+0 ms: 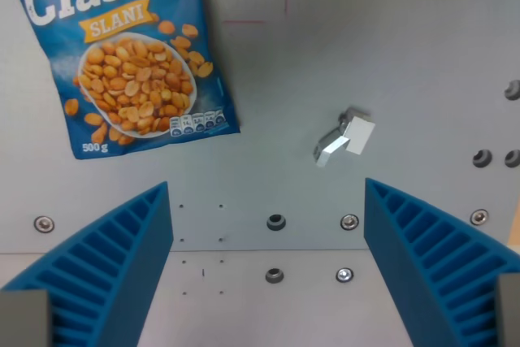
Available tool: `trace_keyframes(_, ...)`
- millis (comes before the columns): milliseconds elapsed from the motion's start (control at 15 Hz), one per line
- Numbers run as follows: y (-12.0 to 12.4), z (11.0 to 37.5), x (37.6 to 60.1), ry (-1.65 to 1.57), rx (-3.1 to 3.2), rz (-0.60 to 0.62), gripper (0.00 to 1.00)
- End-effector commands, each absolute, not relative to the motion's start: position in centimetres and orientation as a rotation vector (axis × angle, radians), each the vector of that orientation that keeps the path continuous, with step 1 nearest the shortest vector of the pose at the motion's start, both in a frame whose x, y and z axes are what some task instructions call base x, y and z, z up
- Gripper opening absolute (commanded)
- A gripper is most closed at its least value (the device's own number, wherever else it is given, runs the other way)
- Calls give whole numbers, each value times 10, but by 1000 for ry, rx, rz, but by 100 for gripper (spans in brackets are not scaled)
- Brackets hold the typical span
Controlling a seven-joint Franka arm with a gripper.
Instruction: Rotate around base negative x
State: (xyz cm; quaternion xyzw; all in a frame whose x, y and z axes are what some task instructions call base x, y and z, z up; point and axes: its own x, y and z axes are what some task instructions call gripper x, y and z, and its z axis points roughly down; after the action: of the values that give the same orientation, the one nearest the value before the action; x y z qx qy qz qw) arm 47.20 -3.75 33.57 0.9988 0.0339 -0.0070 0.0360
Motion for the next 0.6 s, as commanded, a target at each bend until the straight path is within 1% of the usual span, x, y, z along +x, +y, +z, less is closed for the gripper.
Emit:
trace_keyframes(67,-35,338,472,75,2880,-20,100)
trace_keyframes(600,-35,338,472,71,2774,-25,100)
